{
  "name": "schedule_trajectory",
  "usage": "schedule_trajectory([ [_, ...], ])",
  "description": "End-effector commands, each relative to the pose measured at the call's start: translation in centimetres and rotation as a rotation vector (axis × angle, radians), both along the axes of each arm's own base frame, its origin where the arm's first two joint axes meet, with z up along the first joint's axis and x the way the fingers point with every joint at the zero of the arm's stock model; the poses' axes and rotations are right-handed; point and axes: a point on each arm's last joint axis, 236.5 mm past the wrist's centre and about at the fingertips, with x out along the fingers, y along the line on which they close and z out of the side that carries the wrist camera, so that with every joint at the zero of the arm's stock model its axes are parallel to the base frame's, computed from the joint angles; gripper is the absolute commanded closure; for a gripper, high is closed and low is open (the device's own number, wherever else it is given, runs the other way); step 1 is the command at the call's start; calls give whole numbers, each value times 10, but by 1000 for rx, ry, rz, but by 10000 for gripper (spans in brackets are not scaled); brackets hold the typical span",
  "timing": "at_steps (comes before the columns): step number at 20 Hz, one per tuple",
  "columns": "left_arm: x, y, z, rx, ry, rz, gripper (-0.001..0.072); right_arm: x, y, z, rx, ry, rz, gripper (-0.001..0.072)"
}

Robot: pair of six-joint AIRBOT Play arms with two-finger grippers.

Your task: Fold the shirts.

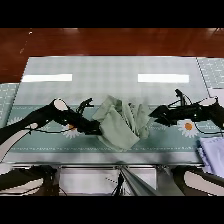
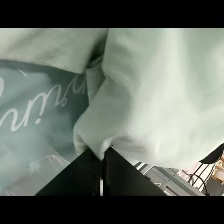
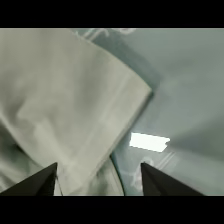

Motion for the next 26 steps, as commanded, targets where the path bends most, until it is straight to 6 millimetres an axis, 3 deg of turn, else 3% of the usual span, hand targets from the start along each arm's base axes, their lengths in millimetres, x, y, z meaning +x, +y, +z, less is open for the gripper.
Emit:
schedule_trajectory([
  [1,0,0,1,-5,-11,-8,678,23,10,-17,-59,-28,-76,131],
  [3,0,0,1,-7,-17,-15,678,31,10,-20,-83,-36,-123,145],
  [5,1,-1,1,-15,-38,-37,678,35,7,-21,-87,-31,-155,370],
  [7,2,-1,2,-17,-44,-39,678,36,10,-19,-72,-28,-164,387],
  [10,4,1,3,-21,-58,-44,678,35,23,-7,5,-17,-163,694],
  [13,17,7,17,-38,-112,-14,679,37,33,20,40,-106,-57,694],
  [16,40,21,52,-68,-227,54,679,58,34,69,40,-258,-28,695],
  [18,59,31,92,-100,-349,97,679,71,34,115,33,-397,-11,696],
  [21,93,48,189,-152,-639,162,679,85,32,199,14,-626,-5,696],
  [24,108,69,318,-194,-982,217,679,87,29,292,-17,-862,-8,697],
  [26,98,80,412,-217,-1219,233,679,80,28,358,-22,-1012,-26,697],
])
